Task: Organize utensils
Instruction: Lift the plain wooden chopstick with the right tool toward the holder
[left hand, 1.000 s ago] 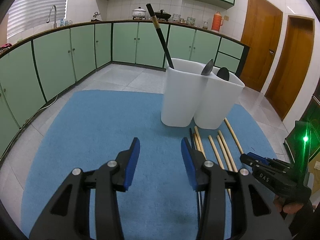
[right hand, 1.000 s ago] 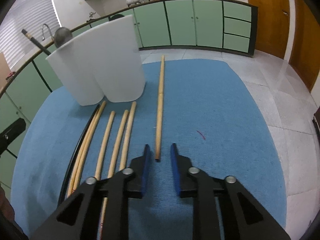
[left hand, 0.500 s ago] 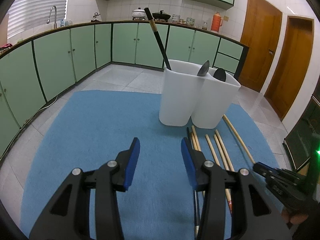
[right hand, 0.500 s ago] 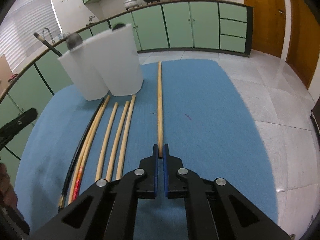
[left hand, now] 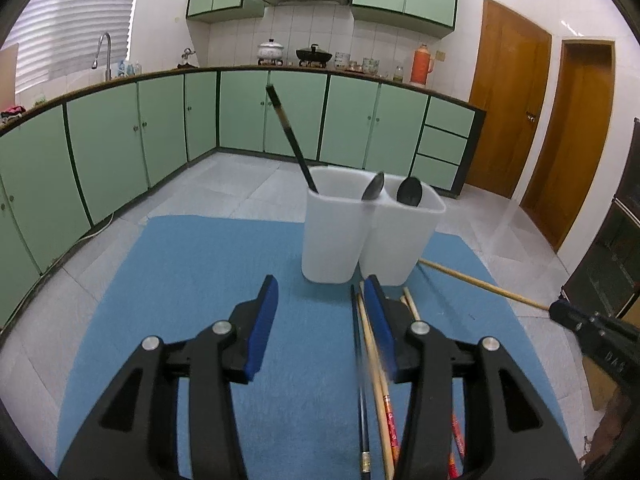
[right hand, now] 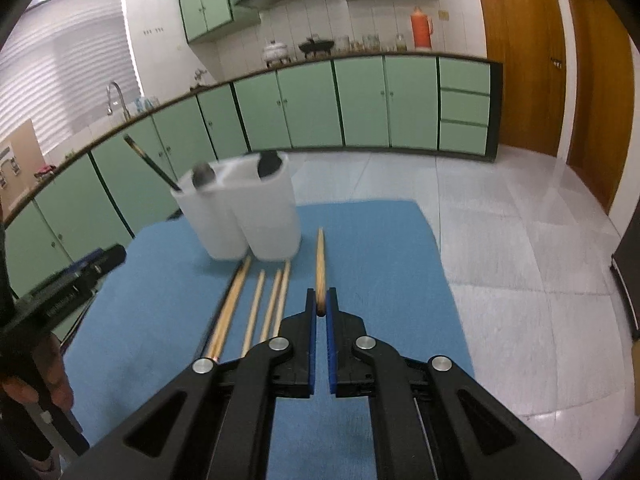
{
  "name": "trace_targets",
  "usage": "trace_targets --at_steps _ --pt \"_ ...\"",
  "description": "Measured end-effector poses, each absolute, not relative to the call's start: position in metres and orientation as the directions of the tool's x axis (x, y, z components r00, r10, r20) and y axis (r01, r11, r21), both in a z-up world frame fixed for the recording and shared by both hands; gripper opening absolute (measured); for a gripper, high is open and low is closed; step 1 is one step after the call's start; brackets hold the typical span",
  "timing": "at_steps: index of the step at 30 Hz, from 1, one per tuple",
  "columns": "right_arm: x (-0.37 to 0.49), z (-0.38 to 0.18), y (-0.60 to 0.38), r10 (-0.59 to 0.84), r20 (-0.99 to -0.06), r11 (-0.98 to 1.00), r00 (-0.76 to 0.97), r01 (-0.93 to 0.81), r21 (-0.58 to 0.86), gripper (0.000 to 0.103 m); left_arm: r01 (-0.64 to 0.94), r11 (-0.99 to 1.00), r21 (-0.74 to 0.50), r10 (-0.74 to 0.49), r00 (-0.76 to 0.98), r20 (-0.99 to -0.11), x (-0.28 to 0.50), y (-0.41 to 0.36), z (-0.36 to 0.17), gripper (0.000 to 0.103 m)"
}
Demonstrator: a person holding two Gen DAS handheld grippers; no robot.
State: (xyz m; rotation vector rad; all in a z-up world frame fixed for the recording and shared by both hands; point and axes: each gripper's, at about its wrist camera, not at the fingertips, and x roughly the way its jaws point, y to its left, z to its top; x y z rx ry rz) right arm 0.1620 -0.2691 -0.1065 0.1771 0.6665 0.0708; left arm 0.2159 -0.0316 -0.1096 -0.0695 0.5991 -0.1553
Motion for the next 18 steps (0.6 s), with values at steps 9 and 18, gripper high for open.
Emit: trace_targets --at_steps 9,18 --pt "0.164 -0.059 -0.272 0.155 -0.53 0.979 0.834 -0.056 0.198 0.004 0.098 0.99 -0.099 -0.136 0.826 -0.547 0.214 -0.029 -0.087 0.046" --pt "0.173 -0.024 -0.278 0.173 -0.487 0.979 0.856 -0.095 0.179 0.004 0.071 0.992 -0.101 -0.114 0.836 -0.537 0.217 -0.02 -0.073 0.047"
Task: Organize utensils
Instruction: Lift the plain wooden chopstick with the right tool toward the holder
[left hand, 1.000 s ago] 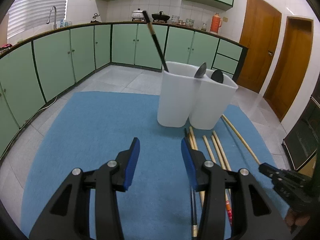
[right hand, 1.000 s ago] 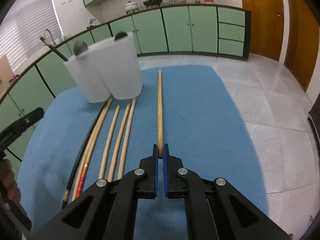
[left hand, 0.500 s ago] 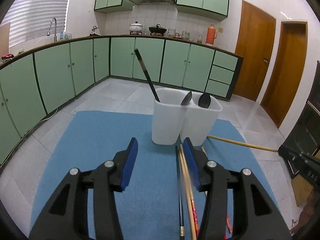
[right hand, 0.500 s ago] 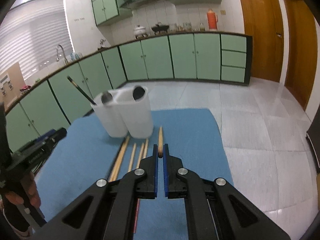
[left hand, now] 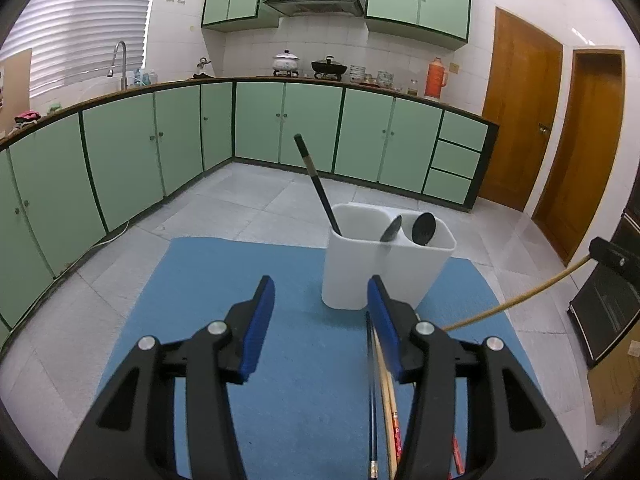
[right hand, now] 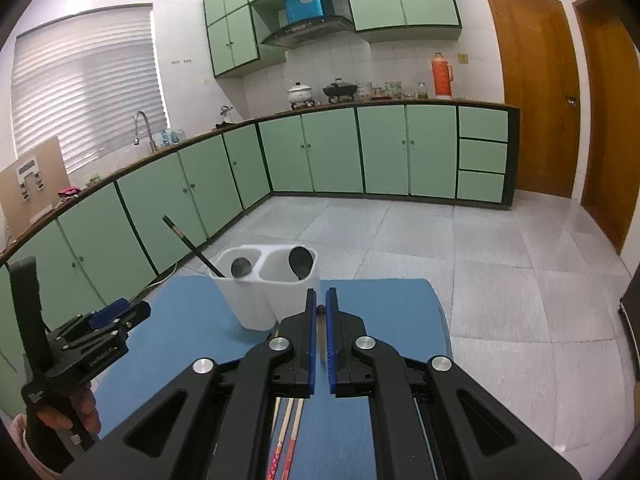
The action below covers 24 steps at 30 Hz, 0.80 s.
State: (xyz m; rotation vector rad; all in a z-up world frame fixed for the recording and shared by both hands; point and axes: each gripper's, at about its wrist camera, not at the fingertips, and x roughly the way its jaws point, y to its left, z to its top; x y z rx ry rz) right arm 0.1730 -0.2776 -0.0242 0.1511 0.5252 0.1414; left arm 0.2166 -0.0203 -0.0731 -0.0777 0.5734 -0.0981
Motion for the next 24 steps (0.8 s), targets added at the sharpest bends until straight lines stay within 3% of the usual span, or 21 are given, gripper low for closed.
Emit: trace_targets --at_steps 9,24 --pt "0.176 -0.007 -0.279 0.18 -0.468 0.98 0.865 -0.119 0.158 0.004 0.066 0.993 -0.102 -0.111 0.835 -0.539 0.22 -0.017 -0.071 0.047" --pt "0.167 0.072 -0.274 0.209 -0.317 0.977 0.925 -0.187 0.101 0.004 0.064 0.994 -0.088 -0.099 0.872 -0.479 0.234 -0.012 -0.039 0.047"
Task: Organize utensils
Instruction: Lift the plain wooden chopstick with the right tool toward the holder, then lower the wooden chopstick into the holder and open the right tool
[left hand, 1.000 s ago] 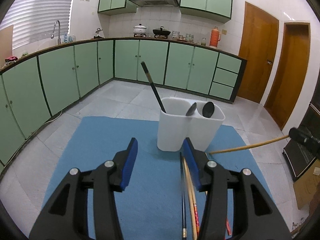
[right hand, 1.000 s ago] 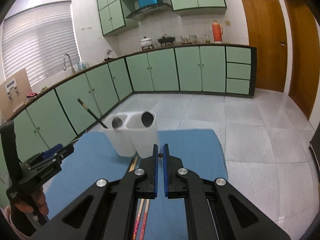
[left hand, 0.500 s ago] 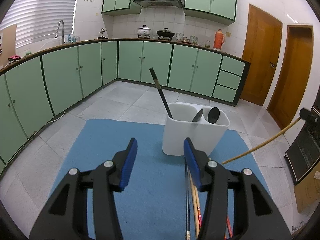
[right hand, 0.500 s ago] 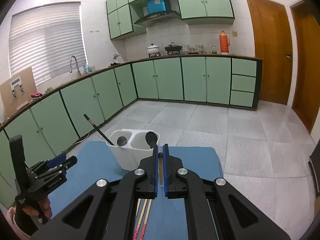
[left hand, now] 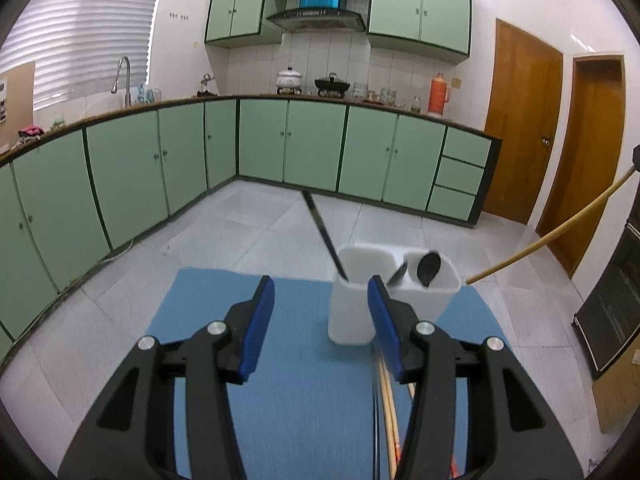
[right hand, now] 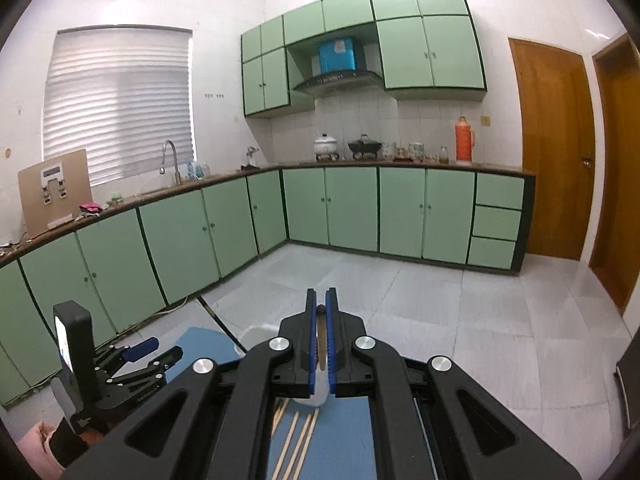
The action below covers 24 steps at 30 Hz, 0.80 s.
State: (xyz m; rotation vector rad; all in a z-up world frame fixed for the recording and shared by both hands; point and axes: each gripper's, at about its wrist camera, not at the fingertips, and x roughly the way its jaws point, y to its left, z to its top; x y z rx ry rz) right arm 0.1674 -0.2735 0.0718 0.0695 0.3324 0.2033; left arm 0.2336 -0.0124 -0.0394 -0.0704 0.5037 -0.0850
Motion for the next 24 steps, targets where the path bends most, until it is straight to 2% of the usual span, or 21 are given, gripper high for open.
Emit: trace_targets --at_steps 5,8,19,24 --pt "0.183 0.081 -0.261 0.224 -0.308 0.974 0.925 -0.207 0.088 0.004 0.068 0.994 -0.084 -0.098 0.896 -0.433 0.241 -0.015 -0.018 0.049" --pt "0.202 0.071 -0.251 0.232 -0.342 0.973 0.911 -0.213 0.092 0.004 0.067 0.994 -0.082 -0.095 0.901 -0.423 0.246 -0.016 -0.013 0.05" --pt "0.247 0.012 -0.22 0.261 -0.472 0.965 0.842 -0.233 0.119 0.004 0.064 0.995 -0.077 -0.092 0.887 -0.453 0.254 -0.015 -0.023 0.051" --pt "0.249 0.001 -0.218 0.276 -0.492 0.961 0.826 -0.241 0.135 0.008 0.062 0.995 -0.074 -0.089 0.884 -0.459 0.253 -0.014 -0.026 0.054"
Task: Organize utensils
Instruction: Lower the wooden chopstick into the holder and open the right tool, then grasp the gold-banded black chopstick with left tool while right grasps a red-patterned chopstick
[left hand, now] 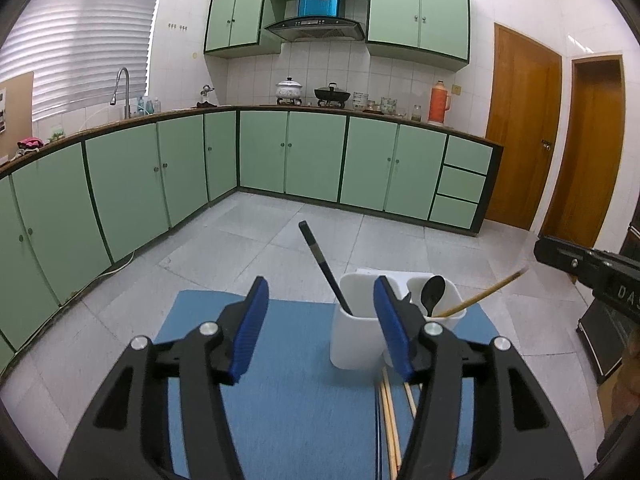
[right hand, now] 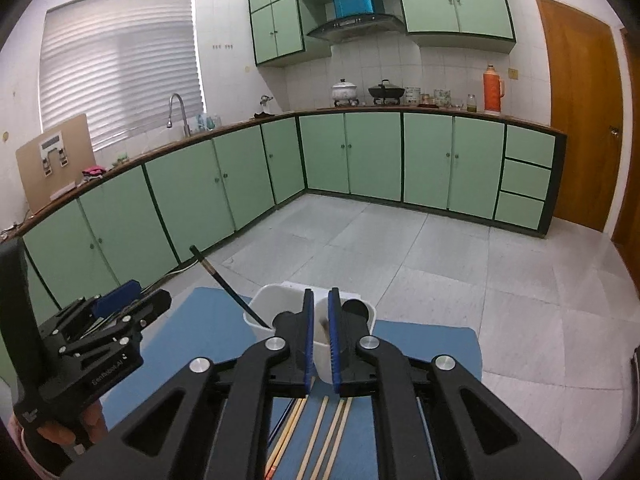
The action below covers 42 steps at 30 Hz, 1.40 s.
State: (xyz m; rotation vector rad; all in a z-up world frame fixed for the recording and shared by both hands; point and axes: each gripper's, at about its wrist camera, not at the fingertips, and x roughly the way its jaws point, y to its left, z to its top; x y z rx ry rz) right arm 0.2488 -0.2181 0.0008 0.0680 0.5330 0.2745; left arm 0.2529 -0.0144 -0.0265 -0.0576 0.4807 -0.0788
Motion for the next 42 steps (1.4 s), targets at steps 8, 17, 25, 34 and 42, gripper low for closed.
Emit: trace_targets --at_steps 8,17,25,34,42 --pt "0.222 -0.004 -0.242 0.261 -0.461 0.963 0.849 -0.198 0.181 0.031 0.068 0.996 -0.064 -0.09 0.883 -0.461 0.249 -0.017 -0.028 0.059" --pt "0.167 -0.068 -0.268 0.182 -0.521 0.972 0.834 -0.073 0.221 0.036 0.093 0.994 -0.052 -0.107 0.846 -0.523 0.213 -0.021 -0.069 0.064" --pt "0.128 -0.139 -0.264 0.161 -0.62 0.97 0.768 -0.007 0.243 0.036 0.116 0.993 -0.028 -0.109 0.78 -0.616 0.179 -0.024 -0.124 0.064" --pt "0.093 -0.186 -0.23 0.158 -0.692 0.98 0.704 -0.024 0.199 0.028 0.145 0.989 -0.007 -0.107 0.693 -0.713 0.144 -0.028 -0.173 0.063" --pt "0.087 -0.2 -0.213 0.178 -0.723 0.98 0.667 -0.054 0.192 0.021 0.168 0.986 -0.014 -0.124 0.661 -0.74 0.122 -0.034 -0.193 0.063"
